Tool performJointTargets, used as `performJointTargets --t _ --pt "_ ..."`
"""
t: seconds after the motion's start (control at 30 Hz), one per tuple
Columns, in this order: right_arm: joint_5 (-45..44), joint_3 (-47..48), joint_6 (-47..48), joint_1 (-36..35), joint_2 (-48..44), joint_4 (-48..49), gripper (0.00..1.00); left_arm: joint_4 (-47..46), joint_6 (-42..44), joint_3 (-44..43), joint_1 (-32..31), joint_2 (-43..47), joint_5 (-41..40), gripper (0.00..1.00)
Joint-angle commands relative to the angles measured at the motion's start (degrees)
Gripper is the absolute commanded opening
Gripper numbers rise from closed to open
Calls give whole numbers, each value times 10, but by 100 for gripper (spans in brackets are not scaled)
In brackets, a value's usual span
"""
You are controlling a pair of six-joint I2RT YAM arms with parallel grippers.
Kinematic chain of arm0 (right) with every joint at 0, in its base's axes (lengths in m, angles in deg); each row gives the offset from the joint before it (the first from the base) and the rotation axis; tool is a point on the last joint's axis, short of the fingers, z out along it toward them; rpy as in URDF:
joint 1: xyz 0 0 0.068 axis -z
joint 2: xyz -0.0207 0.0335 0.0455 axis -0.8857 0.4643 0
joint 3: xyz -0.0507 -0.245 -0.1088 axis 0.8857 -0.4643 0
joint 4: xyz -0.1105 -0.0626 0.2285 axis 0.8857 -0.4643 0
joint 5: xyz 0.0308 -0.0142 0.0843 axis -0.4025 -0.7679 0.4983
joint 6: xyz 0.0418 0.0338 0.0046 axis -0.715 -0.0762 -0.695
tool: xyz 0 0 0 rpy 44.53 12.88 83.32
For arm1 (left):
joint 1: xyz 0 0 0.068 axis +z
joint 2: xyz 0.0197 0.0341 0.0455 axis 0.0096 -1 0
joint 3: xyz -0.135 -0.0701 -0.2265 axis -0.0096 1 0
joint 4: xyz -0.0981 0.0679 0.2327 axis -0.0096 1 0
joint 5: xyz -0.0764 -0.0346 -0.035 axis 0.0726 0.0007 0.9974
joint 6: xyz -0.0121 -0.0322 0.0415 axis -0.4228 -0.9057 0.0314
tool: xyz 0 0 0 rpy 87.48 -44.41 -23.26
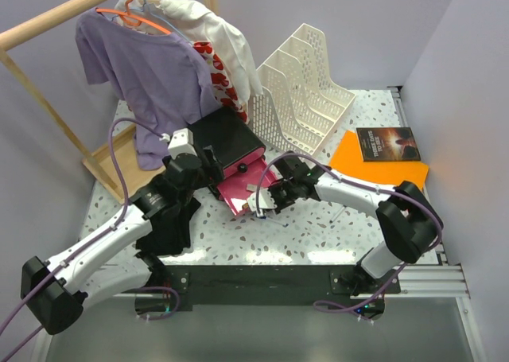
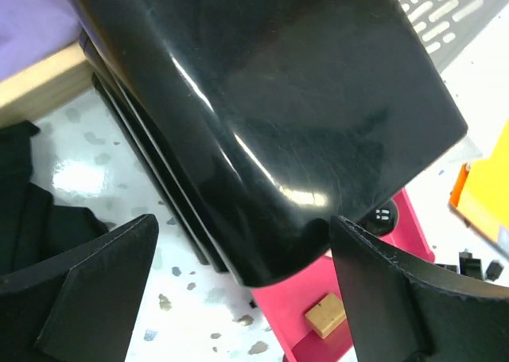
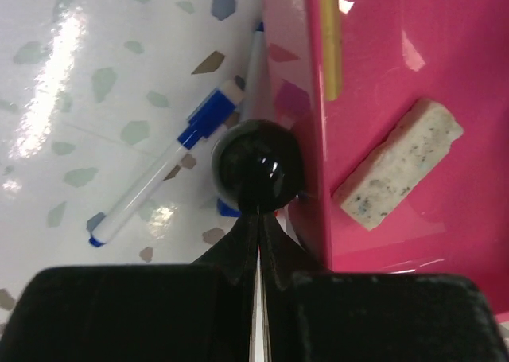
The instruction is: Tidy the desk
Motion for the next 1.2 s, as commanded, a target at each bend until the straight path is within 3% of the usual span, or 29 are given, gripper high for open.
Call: performJointTargets --t 0.0,0.37,0.63,1.17 --pt "-21 -4 -41 -4 2 104 3 4 -46 -20 11 -20 -26 92" --pt "-39 58 -158 -10 38 201 16 -23 -59 50 25 -29 11 83" --pt "-93 94 -210 -15 93 245 36 -27 -56 57 29 -20 14 84" --pt "-39 65 -298 -14 2 167 54 -4 -5 4 32 12 17 94"
